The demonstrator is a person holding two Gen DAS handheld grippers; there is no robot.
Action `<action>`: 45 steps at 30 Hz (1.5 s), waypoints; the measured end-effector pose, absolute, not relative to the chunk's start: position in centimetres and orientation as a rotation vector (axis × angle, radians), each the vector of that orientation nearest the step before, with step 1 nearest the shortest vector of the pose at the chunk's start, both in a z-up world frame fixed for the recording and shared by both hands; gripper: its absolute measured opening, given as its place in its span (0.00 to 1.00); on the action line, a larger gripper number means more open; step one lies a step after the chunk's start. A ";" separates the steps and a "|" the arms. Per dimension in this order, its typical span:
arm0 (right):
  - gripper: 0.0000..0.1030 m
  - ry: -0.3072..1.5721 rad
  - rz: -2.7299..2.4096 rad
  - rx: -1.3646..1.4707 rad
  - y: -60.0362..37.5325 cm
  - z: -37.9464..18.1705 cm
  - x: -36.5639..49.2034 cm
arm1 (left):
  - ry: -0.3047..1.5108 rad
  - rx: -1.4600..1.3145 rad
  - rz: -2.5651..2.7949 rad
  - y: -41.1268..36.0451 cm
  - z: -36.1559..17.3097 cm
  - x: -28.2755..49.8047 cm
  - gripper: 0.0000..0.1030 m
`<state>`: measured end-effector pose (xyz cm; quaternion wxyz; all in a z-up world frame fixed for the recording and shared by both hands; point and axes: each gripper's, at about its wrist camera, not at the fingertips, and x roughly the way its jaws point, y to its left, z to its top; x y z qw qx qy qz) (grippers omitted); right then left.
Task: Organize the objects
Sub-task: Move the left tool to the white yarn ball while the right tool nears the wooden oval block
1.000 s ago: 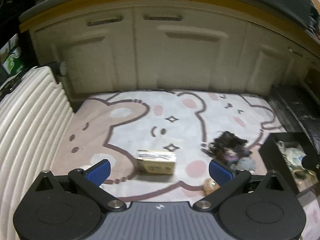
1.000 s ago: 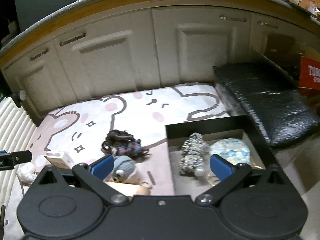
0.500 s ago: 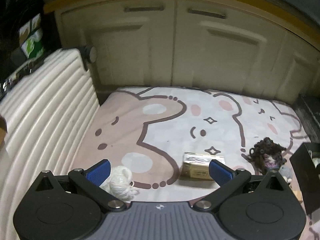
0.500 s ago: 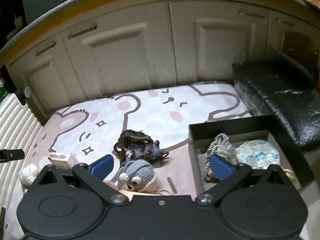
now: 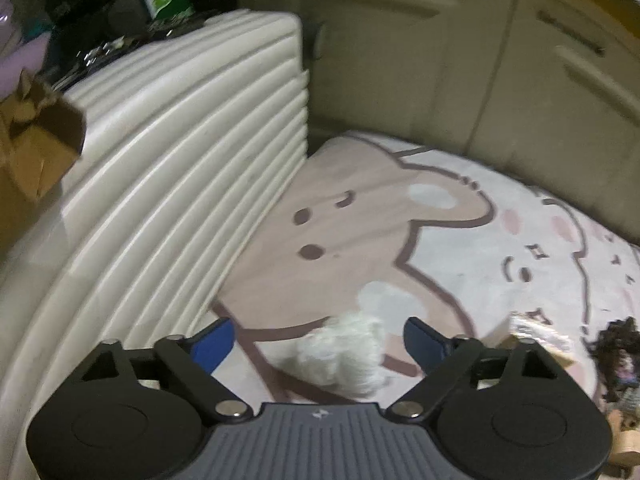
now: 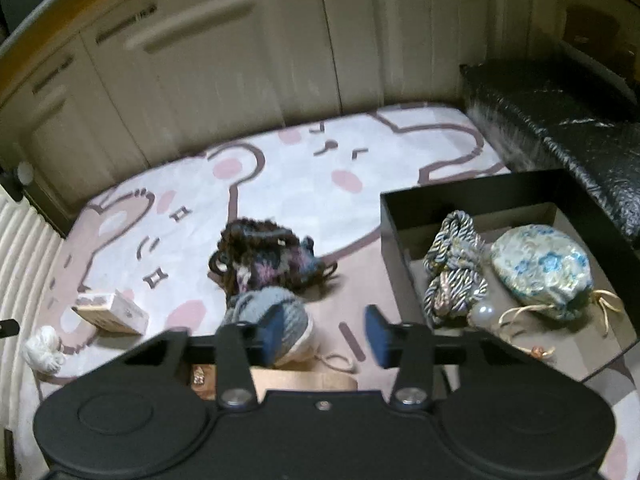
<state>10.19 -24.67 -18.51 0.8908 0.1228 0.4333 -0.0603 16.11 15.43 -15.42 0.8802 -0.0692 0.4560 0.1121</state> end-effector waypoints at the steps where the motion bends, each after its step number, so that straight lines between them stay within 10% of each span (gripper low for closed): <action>1: 0.33 0.902 -0.117 0.243 -24.5 -18.7 10.2 | 0.956 -0.147 0.241 15.7 -15.7 16.2 0.83; 23: 0.27 0.926 -0.047 0.197 -23.5 -21.5 6.4 | 0.979 -0.256 0.240 17.2 -19.3 17.5 0.86; 34: 0.80 0.865 -0.099 0.278 -22.8 -21.1 4.3 | 0.986 -0.283 0.176 16.7 -20.1 17.5 0.94; 45: 0.94 0.949 -0.121 0.266 -20.0 -22.9 4.8 | 1.028 -0.253 0.181 16.1 -20.9 17.7 0.96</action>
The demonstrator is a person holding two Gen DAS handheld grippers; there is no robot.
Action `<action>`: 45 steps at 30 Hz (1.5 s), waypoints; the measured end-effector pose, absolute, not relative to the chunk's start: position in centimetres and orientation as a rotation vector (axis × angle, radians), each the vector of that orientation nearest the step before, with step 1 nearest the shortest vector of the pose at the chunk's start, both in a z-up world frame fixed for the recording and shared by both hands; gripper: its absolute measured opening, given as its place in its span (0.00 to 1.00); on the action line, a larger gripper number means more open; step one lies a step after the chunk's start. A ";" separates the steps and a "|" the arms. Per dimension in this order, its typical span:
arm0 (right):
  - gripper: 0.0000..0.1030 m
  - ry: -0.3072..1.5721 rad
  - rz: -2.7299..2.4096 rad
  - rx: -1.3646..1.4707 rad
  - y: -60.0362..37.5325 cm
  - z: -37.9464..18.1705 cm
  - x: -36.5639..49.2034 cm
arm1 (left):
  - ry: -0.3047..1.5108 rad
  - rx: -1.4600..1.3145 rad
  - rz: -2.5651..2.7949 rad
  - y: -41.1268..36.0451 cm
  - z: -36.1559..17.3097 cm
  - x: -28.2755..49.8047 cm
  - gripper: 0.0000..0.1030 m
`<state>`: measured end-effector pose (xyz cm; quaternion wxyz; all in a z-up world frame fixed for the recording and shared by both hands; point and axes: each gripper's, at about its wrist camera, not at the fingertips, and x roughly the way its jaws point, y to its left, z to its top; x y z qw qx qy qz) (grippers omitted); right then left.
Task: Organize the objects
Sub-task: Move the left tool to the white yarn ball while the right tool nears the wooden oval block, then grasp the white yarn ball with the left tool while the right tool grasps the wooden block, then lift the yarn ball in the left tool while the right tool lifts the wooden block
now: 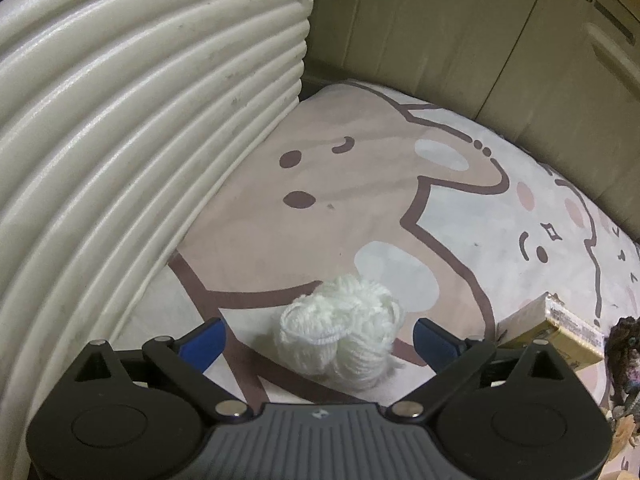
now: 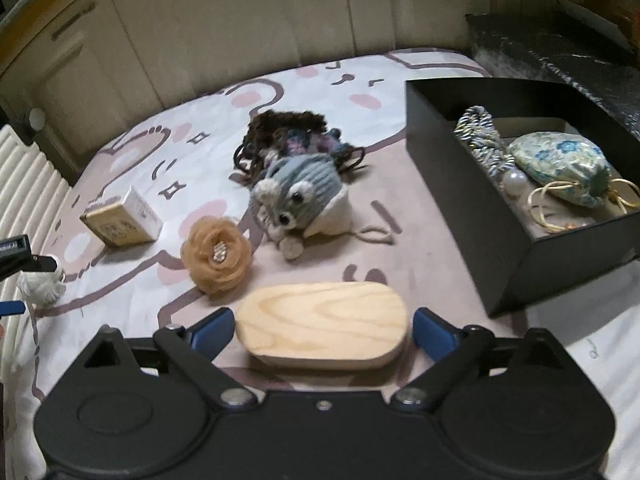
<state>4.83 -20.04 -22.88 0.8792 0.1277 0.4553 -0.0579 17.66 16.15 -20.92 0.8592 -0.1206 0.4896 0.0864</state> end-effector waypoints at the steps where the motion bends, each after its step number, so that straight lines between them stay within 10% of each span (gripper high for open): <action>1: 0.94 0.954 -0.122 0.257 -19.8 -23.0 5.0 | 1.030 -0.249 0.181 16.1 -21.0 17.7 0.96; 12: 0.92 0.957 -0.124 0.193 -19.3 -23.5 5.4 | 1.076 -0.159 0.184 14.8 -21.4 18.3 0.93; 29: 0.91 0.930 -0.069 0.153 -19.5 -23.3 5.3 | 1.108 -0.133 0.172 14.8 -21.4 18.2 0.48; 45: 0.91 0.833 -0.045 0.125 -19.8 -20.5 5.6 | 1.019 -0.067 0.132 12.9 -18.0 17.0 0.41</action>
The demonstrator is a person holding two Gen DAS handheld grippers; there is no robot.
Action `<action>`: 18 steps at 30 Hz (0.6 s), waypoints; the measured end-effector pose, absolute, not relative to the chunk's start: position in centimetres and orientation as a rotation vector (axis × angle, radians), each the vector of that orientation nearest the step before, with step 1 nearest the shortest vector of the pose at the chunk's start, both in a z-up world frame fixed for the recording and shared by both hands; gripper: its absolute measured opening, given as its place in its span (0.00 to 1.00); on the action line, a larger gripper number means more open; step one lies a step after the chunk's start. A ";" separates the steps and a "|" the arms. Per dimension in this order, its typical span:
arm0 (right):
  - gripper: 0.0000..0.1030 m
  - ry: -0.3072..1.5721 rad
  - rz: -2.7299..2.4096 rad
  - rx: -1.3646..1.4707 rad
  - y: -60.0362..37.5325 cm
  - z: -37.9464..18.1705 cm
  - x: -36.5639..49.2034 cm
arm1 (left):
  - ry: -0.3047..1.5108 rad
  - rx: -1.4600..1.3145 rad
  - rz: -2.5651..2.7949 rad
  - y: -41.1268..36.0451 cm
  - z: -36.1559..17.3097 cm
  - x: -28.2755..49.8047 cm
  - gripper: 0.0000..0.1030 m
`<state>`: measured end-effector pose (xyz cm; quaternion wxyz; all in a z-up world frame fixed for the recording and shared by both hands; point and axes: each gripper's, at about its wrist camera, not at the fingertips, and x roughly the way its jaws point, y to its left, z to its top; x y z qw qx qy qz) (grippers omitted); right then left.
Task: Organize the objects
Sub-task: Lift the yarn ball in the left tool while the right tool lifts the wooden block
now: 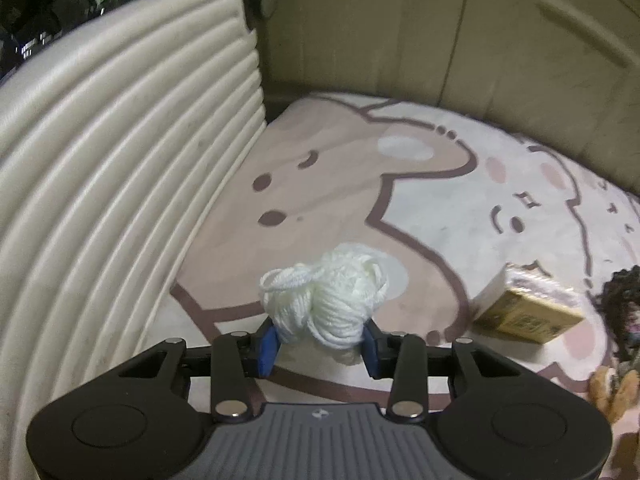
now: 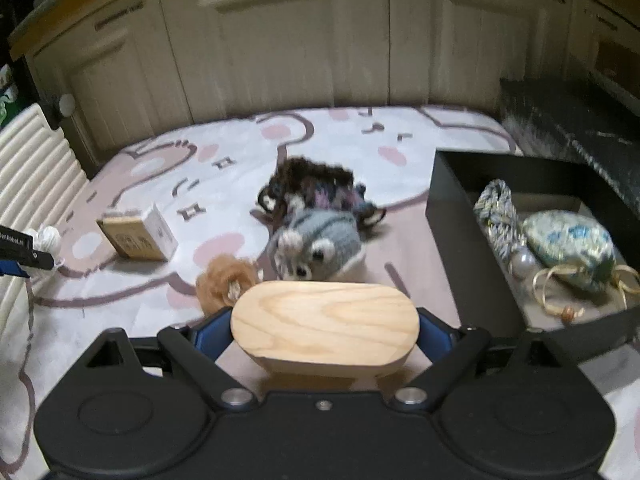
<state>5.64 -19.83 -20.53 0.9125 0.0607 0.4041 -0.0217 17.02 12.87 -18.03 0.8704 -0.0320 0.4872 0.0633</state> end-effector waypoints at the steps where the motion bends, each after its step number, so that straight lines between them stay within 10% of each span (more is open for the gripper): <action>1: 0.91 0.823 -0.041 0.122 -19.9 -20.2 5.7 | 1.013 -0.059 0.128 12.6 -17.7 16.9 0.41; 18: 0.91 0.697 -0.018 0.083 -21.4 -15.1 7.0 | 0.909 0.047 0.014 6.8 -12.4 15.0 0.41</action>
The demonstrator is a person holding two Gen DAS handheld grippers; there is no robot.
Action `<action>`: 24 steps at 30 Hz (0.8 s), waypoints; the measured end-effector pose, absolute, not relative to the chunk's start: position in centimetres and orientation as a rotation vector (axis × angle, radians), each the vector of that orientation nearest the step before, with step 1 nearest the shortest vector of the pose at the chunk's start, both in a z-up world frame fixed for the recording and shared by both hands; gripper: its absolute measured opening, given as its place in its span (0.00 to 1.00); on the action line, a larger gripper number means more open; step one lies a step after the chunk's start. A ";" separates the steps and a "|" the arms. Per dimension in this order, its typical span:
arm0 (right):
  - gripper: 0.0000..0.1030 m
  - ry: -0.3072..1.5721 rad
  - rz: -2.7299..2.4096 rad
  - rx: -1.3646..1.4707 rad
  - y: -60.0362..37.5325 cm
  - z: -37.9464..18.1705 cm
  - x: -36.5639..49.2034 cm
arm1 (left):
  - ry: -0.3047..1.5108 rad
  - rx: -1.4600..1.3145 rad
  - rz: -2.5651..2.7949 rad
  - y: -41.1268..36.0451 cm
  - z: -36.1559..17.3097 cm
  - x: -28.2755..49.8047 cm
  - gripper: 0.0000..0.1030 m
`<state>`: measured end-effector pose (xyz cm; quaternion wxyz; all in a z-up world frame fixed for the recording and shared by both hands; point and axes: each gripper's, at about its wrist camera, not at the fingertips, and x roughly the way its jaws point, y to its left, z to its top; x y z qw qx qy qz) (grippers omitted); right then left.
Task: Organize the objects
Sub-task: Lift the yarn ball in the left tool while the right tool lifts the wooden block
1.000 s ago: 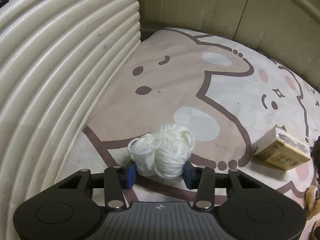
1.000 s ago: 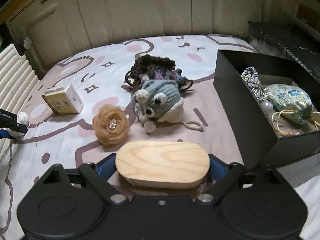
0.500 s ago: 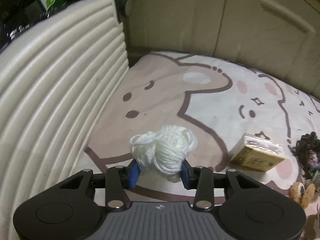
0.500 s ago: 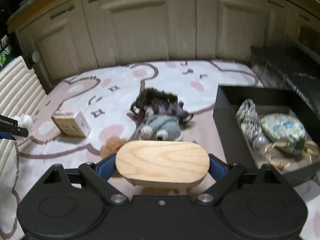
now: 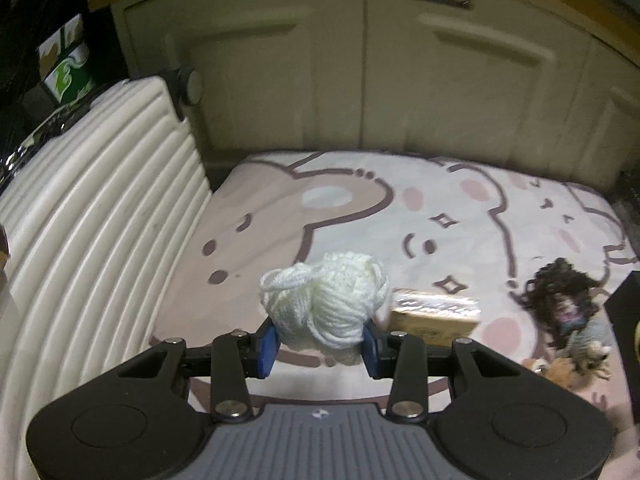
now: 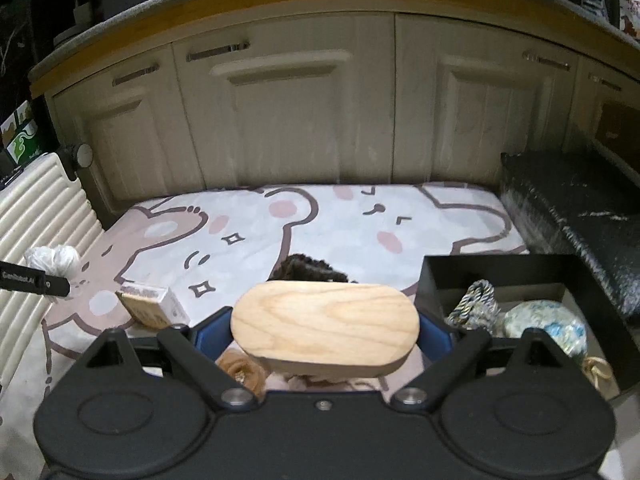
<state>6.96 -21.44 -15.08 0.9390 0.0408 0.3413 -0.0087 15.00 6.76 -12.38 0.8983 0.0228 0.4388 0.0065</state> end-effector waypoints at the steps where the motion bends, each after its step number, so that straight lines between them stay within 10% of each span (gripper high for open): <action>1: 0.91 0.693 -0.022 0.080 -21.6 -14.9 6.9 | 0.904 0.048 0.007 6.4 -12.1 14.9 0.41; 24: 0.91 0.649 -0.044 0.059 -26.6 -11.0 6.1 | 0.790 0.093 -0.168 -2.0 -7.2 11.7 0.41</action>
